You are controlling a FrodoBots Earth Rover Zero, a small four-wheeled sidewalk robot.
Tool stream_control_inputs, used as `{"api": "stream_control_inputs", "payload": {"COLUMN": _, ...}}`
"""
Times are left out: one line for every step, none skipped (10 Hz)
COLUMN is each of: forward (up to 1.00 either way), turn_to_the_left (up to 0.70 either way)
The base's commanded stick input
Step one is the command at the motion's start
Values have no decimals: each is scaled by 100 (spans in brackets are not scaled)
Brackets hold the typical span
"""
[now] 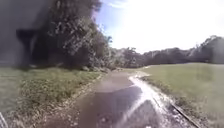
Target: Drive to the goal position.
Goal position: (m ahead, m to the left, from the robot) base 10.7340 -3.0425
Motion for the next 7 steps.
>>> {"api": "stream_control_inputs", "payload": {"forward": 70, "turn_to_the_left": 0}}
{"api": "stream_control_inputs", "payload": {"forward": 70, "turn_to_the_left": 0}}
{"api": "stream_control_inputs", "payload": {"forward": 70, "turn_to_the_left": 0}}
{"api": "stream_control_inputs", "payload": {"forward": 70, "turn_to_the_left": -18}}
{"api": "stream_control_inputs", "payload": {"forward": 70, "turn_to_the_left": 0}}
{"api": "stream_control_inputs", "payload": {"forward": 70, "turn_to_the_left": 0}}
{"api": "stream_control_inputs", "payload": {"forward": 70, "turn_to_the_left": 0}}
